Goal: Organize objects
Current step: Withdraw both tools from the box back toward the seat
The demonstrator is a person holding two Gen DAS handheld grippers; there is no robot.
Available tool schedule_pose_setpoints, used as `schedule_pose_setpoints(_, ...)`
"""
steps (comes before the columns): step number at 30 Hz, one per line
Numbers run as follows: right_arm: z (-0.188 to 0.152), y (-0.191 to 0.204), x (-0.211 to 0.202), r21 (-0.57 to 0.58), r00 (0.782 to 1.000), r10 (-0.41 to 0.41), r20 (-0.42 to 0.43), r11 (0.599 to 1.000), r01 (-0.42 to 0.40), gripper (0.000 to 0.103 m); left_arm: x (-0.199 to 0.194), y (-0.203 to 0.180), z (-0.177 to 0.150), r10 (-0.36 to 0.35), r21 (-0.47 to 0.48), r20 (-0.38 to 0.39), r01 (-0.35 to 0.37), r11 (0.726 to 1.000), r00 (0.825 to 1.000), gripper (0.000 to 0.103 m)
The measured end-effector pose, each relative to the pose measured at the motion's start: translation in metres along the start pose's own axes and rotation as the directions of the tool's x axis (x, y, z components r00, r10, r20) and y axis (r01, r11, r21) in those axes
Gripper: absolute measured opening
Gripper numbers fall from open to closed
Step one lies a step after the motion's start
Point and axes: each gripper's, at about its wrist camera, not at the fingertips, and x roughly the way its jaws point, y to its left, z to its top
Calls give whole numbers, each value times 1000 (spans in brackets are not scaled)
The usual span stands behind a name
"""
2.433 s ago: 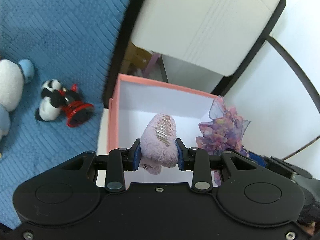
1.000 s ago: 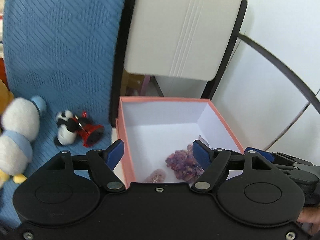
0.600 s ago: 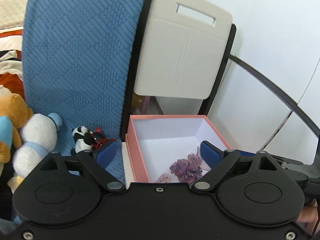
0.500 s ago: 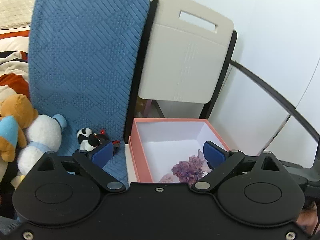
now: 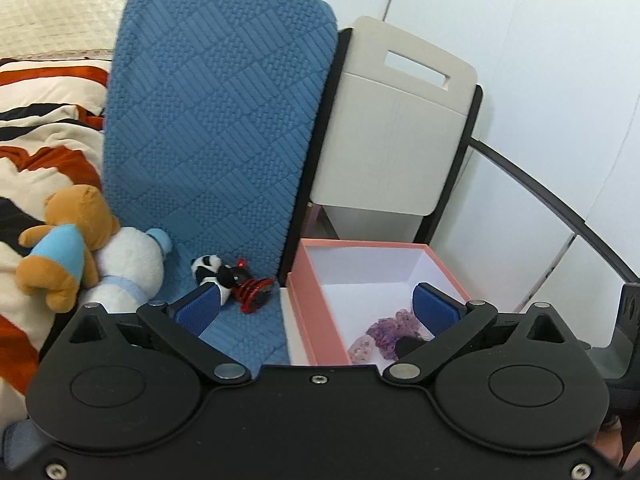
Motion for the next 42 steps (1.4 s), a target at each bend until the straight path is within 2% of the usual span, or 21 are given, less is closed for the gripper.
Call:
schedule_pose_setpoints(15,-28,54,14,-45,997,45,-56,998,-48,74,-30,46,-16,74,-43,9,-74,996,997,102)
schedule_pose_setpoints(21,-36,60,18,-40,996,47,-79,998,-51,74,-40,65,-23,118,-87,47,-114,990,992,102)
schedule_pose_setpoints(25,-33,60,17,-19,995,57,-77,998,-59,74,-42,81,-27,150,-121,37,-145,982,988,102)
schedule_pose_setpoints(26,-33,61,17,-21,995,67,-74,997,-69,79,-44,84,-29,157,-127,42,-150,980,987,102)
schedule_pose_setpoints(27,-33,62,17,-28,995,69,-71,997,-71,94,-45,88,-30,164,-131,40,-157,979,986,102)
schedule_pose_setpoints(28,-33,64,17,-33,996,67,-66,997,-69,97,-46,91,-31,174,-133,35,-168,977,984,102)
schedule_pose_setpoints(33,-36,68,21,-25,994,77,-72,997,-79,95,-48,104,-34,212,-157,50,-202,967,976,102)
schedule_pose_setpoints(42,-40,65,51,-1,989,101,-106,995,-102,95,-8,129,-41,283,-167,45,-272,948,958,102)
